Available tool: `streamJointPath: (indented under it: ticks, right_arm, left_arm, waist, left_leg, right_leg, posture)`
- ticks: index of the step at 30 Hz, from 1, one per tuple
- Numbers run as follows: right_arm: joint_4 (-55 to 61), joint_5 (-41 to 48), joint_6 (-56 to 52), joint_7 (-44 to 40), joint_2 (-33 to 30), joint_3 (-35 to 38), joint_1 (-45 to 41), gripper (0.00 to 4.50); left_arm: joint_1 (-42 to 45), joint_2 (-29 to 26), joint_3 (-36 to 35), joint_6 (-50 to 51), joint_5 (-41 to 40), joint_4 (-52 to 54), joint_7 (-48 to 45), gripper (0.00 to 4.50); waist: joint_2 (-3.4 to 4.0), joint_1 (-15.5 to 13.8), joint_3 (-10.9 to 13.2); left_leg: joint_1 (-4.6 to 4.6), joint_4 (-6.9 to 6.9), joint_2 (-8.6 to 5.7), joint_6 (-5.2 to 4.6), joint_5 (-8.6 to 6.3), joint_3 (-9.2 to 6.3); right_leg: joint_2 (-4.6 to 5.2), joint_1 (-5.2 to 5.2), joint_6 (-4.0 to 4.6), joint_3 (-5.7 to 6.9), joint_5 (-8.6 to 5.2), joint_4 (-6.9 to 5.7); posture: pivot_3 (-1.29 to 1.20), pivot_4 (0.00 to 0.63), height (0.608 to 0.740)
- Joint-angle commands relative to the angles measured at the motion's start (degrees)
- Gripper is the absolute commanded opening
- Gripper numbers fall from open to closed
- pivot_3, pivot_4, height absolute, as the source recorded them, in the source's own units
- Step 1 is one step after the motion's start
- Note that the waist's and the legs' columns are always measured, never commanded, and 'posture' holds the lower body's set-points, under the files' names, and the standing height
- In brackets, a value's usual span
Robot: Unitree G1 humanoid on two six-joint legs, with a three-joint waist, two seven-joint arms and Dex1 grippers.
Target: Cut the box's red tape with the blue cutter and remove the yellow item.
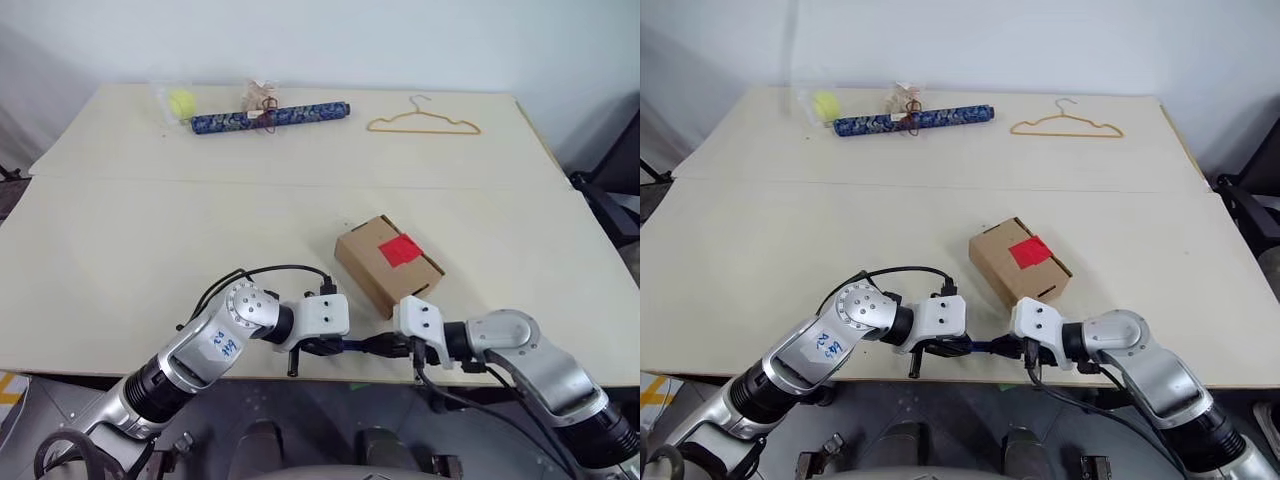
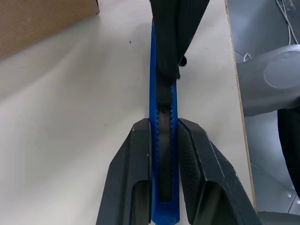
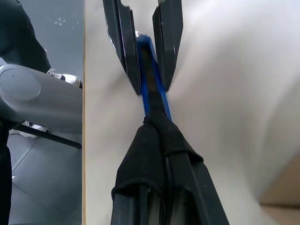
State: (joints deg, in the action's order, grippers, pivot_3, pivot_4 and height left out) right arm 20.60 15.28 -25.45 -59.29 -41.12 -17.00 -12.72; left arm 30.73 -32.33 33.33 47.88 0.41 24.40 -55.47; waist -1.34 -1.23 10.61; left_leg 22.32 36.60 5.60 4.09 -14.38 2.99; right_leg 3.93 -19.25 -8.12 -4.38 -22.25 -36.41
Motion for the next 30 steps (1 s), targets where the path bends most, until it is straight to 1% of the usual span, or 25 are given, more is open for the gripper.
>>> streamJointPath:
  ticks: [1, 5, 8, 10, 12, 13, 14, 15, 16, 17, 18, 19, 20, 22, 25, 27, 28, 30]
  right_arm:
    - [-0.6, -1.0, -1.4, 1.4, 2.5, -2.4, -1.2, 0.01]
    - [-0.6, -1.0, -2.6, 2.5, 4.8, -2.8, -1.8, 0.01]
    - [1.8, 0.8, -3.5, 1.9, 3.2, 0.1, 0.0, 0.01]
    - [5.5, 5.8, -6.4, 0.8, 1.6, 4.5, 1.8, 0.01]
    - [9.3, 12.3, -11.4, 0.7, 0.7, 9.2, 3.0, 0.01]
    - [11.3, 16.5, -15.6, 1.4, 0.1, 11.9, 3.4, 0.01]
    - [13.5, 21.7, -19.9, 1.7, -1.0, 15.0, 3.6, 0.18]
    - [14.9, 26.7, -24.1, 4.3, -0.7, 18.6, 3.1, 0.46]
    - [15.8, 32.0, -28.6, 7.5, -0.4, 22.2, 2.1, 0.59]
    - [16.1, 36.7, -32.6, 10.3, -0.6, 24.9, 0.7, 0.85]
    - [16.0, 40.5, -37.3, 13.5, -1.2, 26.6, -0.9, 1.17]
    - [15.4, 45.1, -42.5, 17.0, -2.1, 27.9, -2.4, 1.59]
    - [14.5, 48.8, -47.7, 19.9, -3.2, 28.6, -3.9, 1.83]
    - [13.0, 53.3, -57.0, 24.2, -6.0, 28.3, -7.1, 2.50]
    - [9.4, 61.2, -61.9, 30.3, -5.4, 27.7, -10.3, 3.57]
    - [7.0, 66.8, -62.9, 34.5, -5.6, 27.0, -11.2, 4.21]
    - [6.2, 68.8, -63.1, 36.6, -6.2, 26.4, -11.5, 4.21]
    - [4.6, 72.1, -62.8, 41.3, -7.0, 24.4, -12.0, 4.21]
  left_arm:
    - [-0.7, 1.7, 3.8, 0.9, 0.2, -0.4, 0.8, 0.45]
    - [-0.7, 1.7, 4.0, 1.1, 0.0, -0.1, 0.9, 0.45]
    - [-1.1, 0.8, 3.3, 0.3, -0.1, 0.1, 0.7, 0.45]
    - [-1.8, -0.7, 2.3, -2.1, 0.1, 0.4, 0.4, 0.45]
    - [-2.5, -1.4, 0.8, -4.8, -0.2, 0.7, 0.5, 0.45]
    - [-3.0, -1.7, -0.2, -6.7, -0.4, 0.9, 0.6, 0.45]
    - [-3.9, -2.1, -1.5, -9.4, -0.8, 1.3, 0.6, 0.45]
    - [-4.7, -2.7, -2.8, -13.2, -0.7, 1.5, 0.7, 0.45]
    - [-5.7, -3.3, -4.1, -16.6, -0.6, 2.0, 1.1, 0.45]
    - [-6.5, -4.2, -4.9, -19.8, -0.7, 2.6, 0.6, 0.45]
    - [-7.2, -4.8, -5.5, -22.6, -0.3, 3.0, 0.6, 0.45]
    - [-7.8, -5.3, -5.9, -24.5, -0.4, 3.7, 0.4, 0.45]
    - [-8.2, -5.6, -6.1, -25.9, -0.3, 4.0, 0.3, 0.45]
    - [-8.2, -5.6, -6.2, -27.4, 0.2, 4.1, 0.6, 0.45]
    - [-7.2, -4.1, -5.7, -28.2, 1.3, 4.0, 1.6, 0.45]
    - [-6.4, -2.7, -5.4, -28.6, 2.2, 3.7, 2.4, 0.45]
    - [-6.1, -2.1, -5.2, -28.6, 2.5, 3.7, 2.6, 0.45]
    - [-5.5, -1.1, -5.0, -28.2, 2.9, 3.7, 2.6, 0.45]
  waist:
    - [0.00, -0.1, 0.0]
    - [-0.02, -0.2, 0.0]
    - [-0.02, -0.2, 0.0]
    - [-0.02, -0.3, 0.0]
    - [-0.02, -0.1, 0.0]
    - [-0.02, -0.1, 0.0]
    - [-0.02, -0.1, 0.0]
    - [-0.02, -0.1, 0.0]
    - [-0.02, 0.0, 0.0]
    - [-0.01, 0.0, 0.0]
    - [-0.01, 0.1, 0.0]
    - [0.00, 0.2, 0.0]
    - [0.00, 0.3, 0.0]
    - [0.01, 0.3, 0.0]
    - [0.00, 0.2, 0.0]
    - [-0.01, 0.2, 0.0]
    - [-0.01, 0.1, 0.0]
    - [-0.01, 0.0, 0.0]
  left_leg:
    - [0.00, 0.00, 0.00, 0.00, 0.00, 0.00]
    - [0.00, 0.02, -0.03, -0.02, -0.01, 0.02]
    - [0.00, 0.02, -0.02, -0.04, -0.02, 0.02]
    - [0.04, 0.00, -0.03, -0.07, -0.04, 0.03]
    - [0.12, -0.08, -0.04, -0.11, -0.08, 0.07]
    - [0.12, -0.14, -0.03, -0.10, -0.10, 0.13]
    - [0.12, -0.20, -0.02, -0.08, -0.12, 0.15]
    - [0.10, -0.35, -0.01, -0.07, -0.12, 0.19]
    - [0.10, -0.44, 0.00, -0.07, -0.12, 0.23]
    - [0.11, -0.54, 0.06, -0.04, -0.13, 0.23]
    - [0.15, -0.56, 0.11, 0.04, -0.16, 0.25]
    - [0.16, -0.61, 0.16, 0.06, -0.17, 0.31]
    - [0.16, -0.62, 0.19, 0.09, -0.19, 0.34]
    - [0.18, -0.66, 0.21, 0.05, -0.23, 0.45]
    - [0.20, -0.62, 0.19, -0.13, -0.36, 0.66]
    - [0.36, -0.49, 0.15, -0.25, -0.45, 0.79]
    - [0.49, -0.42, 0.14, -0.29, -0.47, 0.81]
    - [1.04, -0.22, 0.12, -0.30, -0.47, 0.88]
  right_leg:
    - [0.01, 0.00, 0.00, 0.00, 0.00, 0.00]
    - [0.05, 0.02, 0.00, 0.00, 0.02, 0.04]
    - [0.06, 0.07, 0.07, 0.00, 0.05, 0.18]
    - [0.07, 0.08, 0.09, 0.01, 0.06, 0.28]
    - [0.10, 0.05, 0.04, 0.00, 0.10, 0.45]
    - [0.11, 0.04, -0.03, -0.04, 0.14, 0.48]
    - [0.11, 0.02, -0.22, -0.06, 0.24, 0.51]
    - [0.11, -0.07, -0.60, -0.08, 0.43, 0.53]
    - [0.10, -0.12, -0.60, -0.11, 0.43, 0.54]
    - [0.08, -0.18, -0.58, -0.10, 0.42, 0.58]
    - [0.05, -0.27, -0.54, -0.11, 0.40, 0.56]
    - [0.03, -0.33, -0.51, -0.13, 0.39, 0.56]
    - [0.01, -0.37, -0.48, -0.14, 0.37, 0.56]
    - [0.01, -0.44, -0.40, -0.23, 0.33, 0.58]
    - [0.03, -0.53, -0.34, -0.46, 0.29, 0.64]
    - [0.04, -0.65, -0.37, -0.59, 0.31, 0.67]
    - [0.04, -0.76, -0.41, -0.61, 0.33, 0.68]
    - [0.04, -1.34, -0.57, -0.71, 0.42, 0.56]
  posture:
    - [0.00, 0.150, 0.740]
    - [0.00, 0.150, 0.740]
    - [0.00, 0.150, 0.740]
    - [0.00, 0.150, 0.740]
    - [0.00, 0.150, 0.740]
    - [0.00, 0.150, 0.740]
    - [0.00, 0.150, 0.740]
    - [0.00, 0.150, 0.740]
    - [0.00, 0.150, 0.740]
    - [0.00, 0.150, 0.740]
    - [0.00, 0.150, 0.740]
    - [0.00, 0.150, 0.740]
    - [0.00, 0.150, 0.740]
    - [0.00, 0.150, 0.740]
    - [0.00, 0.150, 0.740]
    - [0.00, 0.150, 0.740]
    - [0.00, 0.150, 0.740]
    - [0.00, 0.150, 0.740]
